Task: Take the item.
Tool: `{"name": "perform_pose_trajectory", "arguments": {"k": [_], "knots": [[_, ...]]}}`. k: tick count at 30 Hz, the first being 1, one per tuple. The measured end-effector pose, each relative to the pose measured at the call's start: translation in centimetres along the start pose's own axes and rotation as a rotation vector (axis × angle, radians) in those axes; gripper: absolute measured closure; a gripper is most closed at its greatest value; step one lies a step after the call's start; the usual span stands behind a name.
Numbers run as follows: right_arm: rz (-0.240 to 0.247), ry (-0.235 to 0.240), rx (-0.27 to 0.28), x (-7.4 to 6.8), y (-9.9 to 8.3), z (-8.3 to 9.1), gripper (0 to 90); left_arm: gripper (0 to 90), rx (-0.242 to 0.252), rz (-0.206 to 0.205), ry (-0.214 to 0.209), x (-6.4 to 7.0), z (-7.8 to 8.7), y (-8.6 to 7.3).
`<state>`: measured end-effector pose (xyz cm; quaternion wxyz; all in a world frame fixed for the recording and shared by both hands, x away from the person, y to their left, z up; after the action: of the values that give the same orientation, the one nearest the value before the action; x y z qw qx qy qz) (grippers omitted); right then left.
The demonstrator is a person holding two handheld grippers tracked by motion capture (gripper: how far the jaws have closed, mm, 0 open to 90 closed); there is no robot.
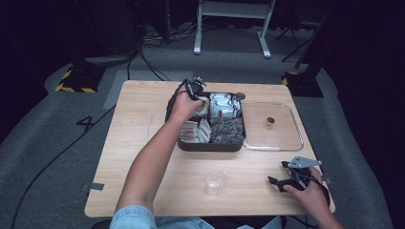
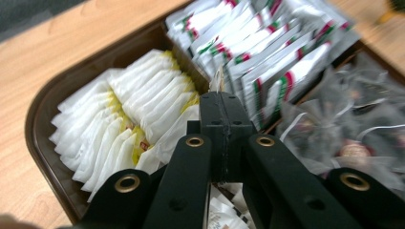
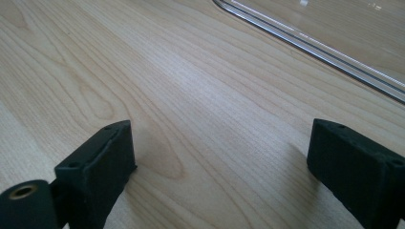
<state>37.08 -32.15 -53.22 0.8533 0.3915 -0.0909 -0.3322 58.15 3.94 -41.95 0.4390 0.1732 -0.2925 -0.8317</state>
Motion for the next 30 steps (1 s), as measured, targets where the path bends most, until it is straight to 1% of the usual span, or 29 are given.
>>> {"name": "perform_pose_trajectory", "arguments": {"k": [4, 9, 12, 14, 17, 20, 21, 22, 30], "knots": [[0.000, 0.000, 0.000, 0.0, 0.0, 0.0, 9.1, 90.0, 0.034, -0.006, -0.027, 0.0, 1.7, 0.2], [0.000, 0.000, 0.000, 0.0, 0.0, 0.0, 9.1, 90.0, 0.077, -0.033, -0.057, 0.2, 4.0, 0.3], [0.001, -0.001, 0.000, 0.0, 0.0, 0.0, 9.1, 90.0, 0.097, -0.060, -0.072, 0.5, 5.3, 0.2], [0.001, -0.001, 0.000, 0.0, 0.0, 0.0, 9.1, 90.0, 0.100, -0.084, -0.074, 0.7, 6.0, -0.1], [0.002, 0.000, 0.000, 0.0, 0.0, 0.0, 9.1, 90.0, 0.115, -0.107, -0.095, 1.1, 7.2, -0.6], [0.003, 0.001, 0.000, 0.0, 0.0, 0.0, 9.4, 90.0, 0.142, -0.127, -0.119, 1.8, 8.6, -1.2], [0.004, 0.002, 0.000, 0.0, 0.0, 0.0, 9.5, 90.0, 0.152, -0.128, -0.127, 2.0, 9.0, -1.4], [0.005, 0.002, 0.000, 0.0, 0.0, 0.0, 9.5, 90.0, 0.151, -0.134, -0.132, 2.1, 9.3, -1.5], [0.006, 0.004, 0.000, 0.0, 0.0, 0.0, 9.5, 90.0, 0.198, -0.191, -0.173, 3.9, 11.9, -3.1]]}}
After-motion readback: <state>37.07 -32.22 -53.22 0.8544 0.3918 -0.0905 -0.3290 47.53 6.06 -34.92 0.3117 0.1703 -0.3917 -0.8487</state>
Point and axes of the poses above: each handheld gripper's, and its own axes: z roughly backward along the jaws, y roughly out of its top, x roughly to its right, the point moved 4 cm from there along -z, roughly forward along the jaws, and after that the axes turned 9 degrees about y, right-handed, at the moved point
